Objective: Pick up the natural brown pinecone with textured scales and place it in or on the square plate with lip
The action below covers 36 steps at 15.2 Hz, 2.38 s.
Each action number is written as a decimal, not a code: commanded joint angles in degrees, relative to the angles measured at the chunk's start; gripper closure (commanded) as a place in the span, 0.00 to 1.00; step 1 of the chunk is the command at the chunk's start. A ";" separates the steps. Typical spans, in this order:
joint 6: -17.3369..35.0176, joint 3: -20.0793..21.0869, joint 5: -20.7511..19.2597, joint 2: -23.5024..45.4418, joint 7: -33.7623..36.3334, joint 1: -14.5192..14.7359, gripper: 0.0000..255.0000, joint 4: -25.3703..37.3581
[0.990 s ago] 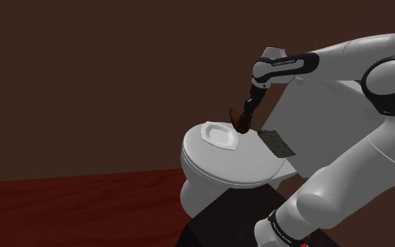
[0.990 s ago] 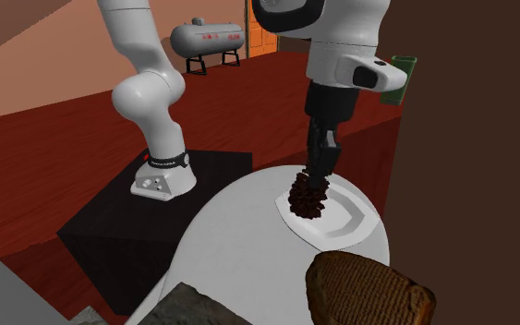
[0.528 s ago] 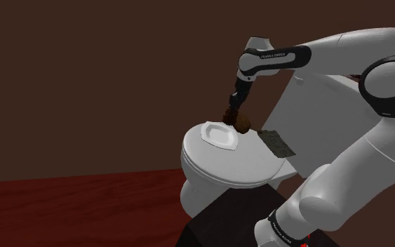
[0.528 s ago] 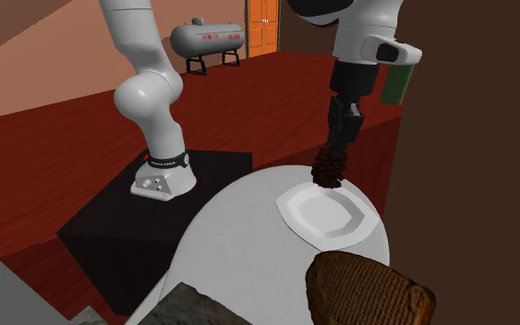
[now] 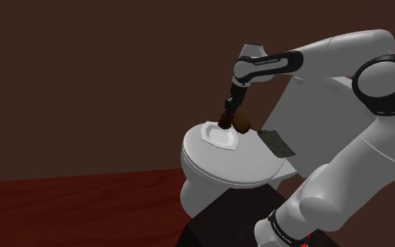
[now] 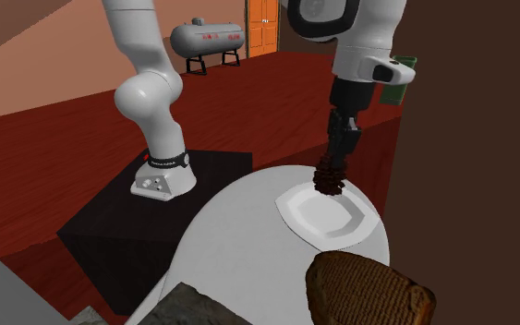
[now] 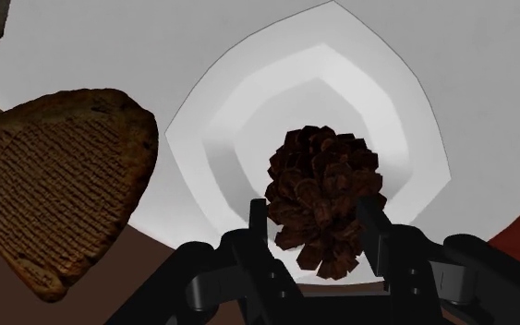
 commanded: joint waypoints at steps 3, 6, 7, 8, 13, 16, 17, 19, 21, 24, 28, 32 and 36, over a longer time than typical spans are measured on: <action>3.14 -0.08 0.34 1.38 -0.05 -0.06 1.00 -1.77; 5.42 -0.14 0.65 2.54 -0.16 -0.12 1.00 -2.93; 6.18 -0.16 0.76 2.95 -0.20 -0.14 1.00 -3.30; 6.94 -0.17 0.88 3.38 -0.25 -0.16 1.00 -3.65; 10.33 -0.19 1.51 5.41 -0.51 -0.28 1.00 -5.08; 10.32 -0.19 1.51 5.42 -0.52 -0.27 1.00 -5.07; 10.32 -0.20 1.51 5.42 -0.52 -0.27 1.00 -5.07; 10.32 -0.21 1.51 5.43 -0.52 -0.26 1.00 -5.07; 10.19 -0.16 1.48 5.34 -0.39 -0.19 0.00 -5.03; 10.15 -0.20 1.49 5.37 -0.49 -0.24 0.00 -4.97; 6.50 -0.09 0.91 3.34 -0.04 0.01 0.00 -3.26; 3.08 0.08 0.50 1.74 0.30 0.22 0.00 -1.39; 3.08 0.09 0.51 1.74 0.29 0.22 0.00 -1.39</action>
